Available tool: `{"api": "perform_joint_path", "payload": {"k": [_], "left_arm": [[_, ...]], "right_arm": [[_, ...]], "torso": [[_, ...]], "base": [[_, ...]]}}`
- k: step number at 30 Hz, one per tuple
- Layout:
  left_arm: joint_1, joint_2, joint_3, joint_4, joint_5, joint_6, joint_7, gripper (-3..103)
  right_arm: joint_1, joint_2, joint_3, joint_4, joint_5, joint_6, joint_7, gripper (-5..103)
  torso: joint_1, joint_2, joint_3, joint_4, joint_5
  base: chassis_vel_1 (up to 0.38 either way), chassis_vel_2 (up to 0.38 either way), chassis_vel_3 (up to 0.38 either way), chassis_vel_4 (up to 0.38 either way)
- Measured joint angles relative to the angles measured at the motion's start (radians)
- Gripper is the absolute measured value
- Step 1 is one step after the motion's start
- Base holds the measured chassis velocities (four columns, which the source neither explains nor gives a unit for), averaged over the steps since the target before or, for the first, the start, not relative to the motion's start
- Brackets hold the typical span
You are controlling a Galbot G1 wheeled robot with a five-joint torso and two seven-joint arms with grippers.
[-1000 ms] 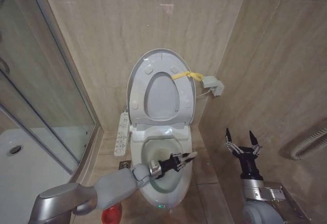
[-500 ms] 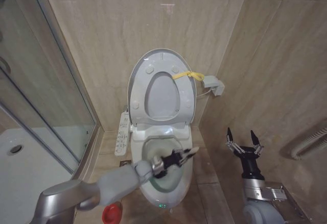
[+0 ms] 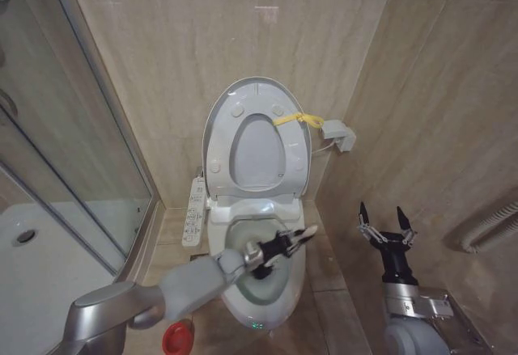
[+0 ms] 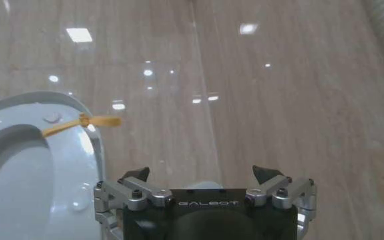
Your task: Open the toilet lid, clean the toilet bowl with a toilet brush, close the toilet lid, and flush.
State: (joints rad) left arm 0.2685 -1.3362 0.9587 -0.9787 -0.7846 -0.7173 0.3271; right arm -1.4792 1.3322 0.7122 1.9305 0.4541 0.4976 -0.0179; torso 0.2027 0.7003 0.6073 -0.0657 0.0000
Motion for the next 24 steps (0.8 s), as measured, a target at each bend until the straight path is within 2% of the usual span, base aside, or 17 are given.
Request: {"api": "perform_joint_path", "payload": {"k": [2,5,10,13,16,17,22,24], "left_arm": [[0.012,0.003,0.001,0.011,0.001,-0.001,0.003,19],[0.059,0.026,0.016,0.062,0.038,-0.011,0.01,19],[0.05,0.013,0.001,0.038,0.033,-0.01,-0.001,19],[0.025,-0.013,-0.014,-0.013,-0.009,0.0,-0.009,19],[0.04,0.003,0.001,0.023,-0.006,-0.002,0.006,19],[0.056,0.02,0.012,0.05,0.012,-0.007,0.01,19],[0.053,0.026,-0.003,0.019,0.017,-0.01,0.003,19],[0.041,0.014,-0.017,-0.016,0.002,-0.008,-0.001,19]], "right_arm": [[0.002,0.0,-0.001,-0.005,0.0,0.0,0.0,100],[-0.027,0.002,0.007,0.023,0.0,0.002,0.0,100],[-0.031,0.003,0.013,0.035,0.002,0.001,0.0,100],[-0.005,0.004,0.008,0.01,0.002,-0.003,0.0,100],[-0.004,0.006,0.005,0.001,0.001,-0.003,0.001,100],[-0.023,0.009,0.009,0.018,0.001,0.0,0.001,100],[-0.032,0.008,0.014,0.033,0.001,0.001,0.0,100],[-0.019,0.007,0.014,0.021,0.001,0.0,0.0,100]], "torso": [[0.0,0.0,0.0,0.0003,0.0007],[0.0,0.0,0.0,0.0028,0.0006],[0.0,0.0,0.0,0.0023,0.0005],[0.0,0.0,0.0,0.0002,0.0],[0.0,0.0,0.0,0.0009,0.0007],[0.0,0.0,0.0,0.0024,0.0007],[0.0,0.0,0.0,0.0024,0.0005],[0.0,0.0,0.0,0.0014,0.0003]], "base": [[-0.053,-0.033,0.004,-0.021],[-0.018,0.001,0.007,-0.002],[0.0,0.0,0.0,0.0],[-0.021,-0.01,0.003,-0.002],[-0.043,-0.01,0.007,-0.001],[0.0,0.0,0.0,0.0],[0.0,0.0,0.0,0.0],[0.0,0.0,0.0,0.0]]}}
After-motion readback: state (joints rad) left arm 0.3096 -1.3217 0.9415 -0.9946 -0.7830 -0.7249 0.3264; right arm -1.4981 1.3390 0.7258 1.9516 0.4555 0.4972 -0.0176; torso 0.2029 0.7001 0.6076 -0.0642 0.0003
